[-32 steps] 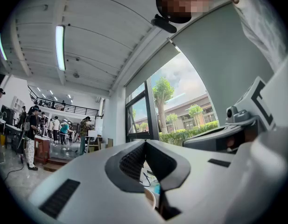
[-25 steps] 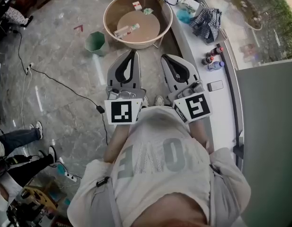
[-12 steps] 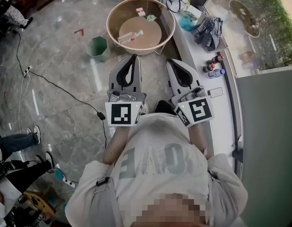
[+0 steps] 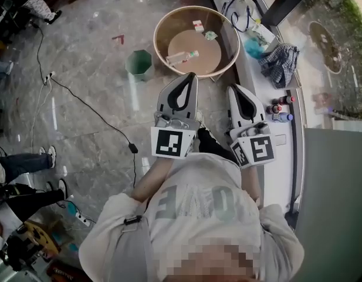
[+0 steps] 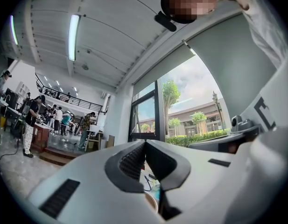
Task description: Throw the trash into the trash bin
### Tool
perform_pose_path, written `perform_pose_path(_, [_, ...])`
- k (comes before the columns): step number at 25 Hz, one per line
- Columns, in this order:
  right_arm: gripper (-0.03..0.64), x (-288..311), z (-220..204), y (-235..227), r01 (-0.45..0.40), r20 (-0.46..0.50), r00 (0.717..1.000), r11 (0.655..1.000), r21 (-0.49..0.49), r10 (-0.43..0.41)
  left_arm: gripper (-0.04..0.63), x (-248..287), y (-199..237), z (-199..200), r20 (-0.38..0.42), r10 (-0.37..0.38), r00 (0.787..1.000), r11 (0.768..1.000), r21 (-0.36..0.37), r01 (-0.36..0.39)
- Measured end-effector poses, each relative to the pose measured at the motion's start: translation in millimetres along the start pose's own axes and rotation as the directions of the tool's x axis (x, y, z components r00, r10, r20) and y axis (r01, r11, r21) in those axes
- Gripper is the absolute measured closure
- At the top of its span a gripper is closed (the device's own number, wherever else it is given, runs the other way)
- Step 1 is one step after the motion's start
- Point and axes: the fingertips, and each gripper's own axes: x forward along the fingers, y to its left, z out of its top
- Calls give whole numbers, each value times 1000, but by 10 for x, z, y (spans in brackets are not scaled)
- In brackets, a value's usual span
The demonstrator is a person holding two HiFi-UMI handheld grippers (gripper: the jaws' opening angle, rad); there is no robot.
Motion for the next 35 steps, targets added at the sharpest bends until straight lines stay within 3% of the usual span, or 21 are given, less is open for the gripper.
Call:
perform_pose_path(5, [603, 521, -73, -389, -7, -10, 1000, 999, 39, 8, 584, 494, 288, -158, -20, 40, 999, 999, 15, -39])
perform_pose_path(10, [603, 928, 3, -793, -49, 2, 999, 998, 31, 49, 584, 995, 454, -102, 28, 88, 996, 996, 32, -89])
perform_pose_path(13, [603, 1151, -33, -923, -83, 0, 997, 996, 28, 83, 584, 1206, 519, -141, 31, 68, 997, 997, 40, -69])
perform_pose_path(17, [603, 1404, -149, -1009, -115, -19, 993, 992, 48, 116, 583, 1355, 632, -184, 64, 28, 998, 999, -42, -25])
perform_pose_path(19, [603, 1536, -185, -1030, -119, -28, 992, 991, 59, 120, 583, 1433, 748, -217, 60, 30, 998, 999, -45, -27])
perform_pose_path(26, [603, 2194, -225, -1113, -91, -46, 995, 995, 50, 93, 584, 1954, 1251, -426, -13, 62, 998, 992, 109, -61])
perform_pose_path(28, [603, 2393, -231, -1147, -73, -55, 996, 996, 51, 76, 584, 2116, 1357, -488, -35, 43, 998, 988, 149, -37])
perform_pose_path(30, [603, 2635, -234, -1152, -65, -63, 996, 997, 49, 68, 584, 2260, 1453, -583, -97, -19, 995, 968, 248, 42])
perform_pose_path(32, [603, 2891, -263, -1134, -57, -76, 995, 997, 51, 61, 584, 2393, 1568, -618, -142, -76, 987, 926, 357, 122])
perform_pose_path(33, [603, 3009, -288, -1113, -54, -84, 995, 997, 59, 59, 584, 2444, 1649, -613, -139, -87, 986, 920, 368, 133])
perform_pose_path(35, [603, 3232, -328, -1062, -57, -105, 992, 996, 75, 65, 584, 2525, 1853, -634, -127, -82, 988, 940, 319, 119])
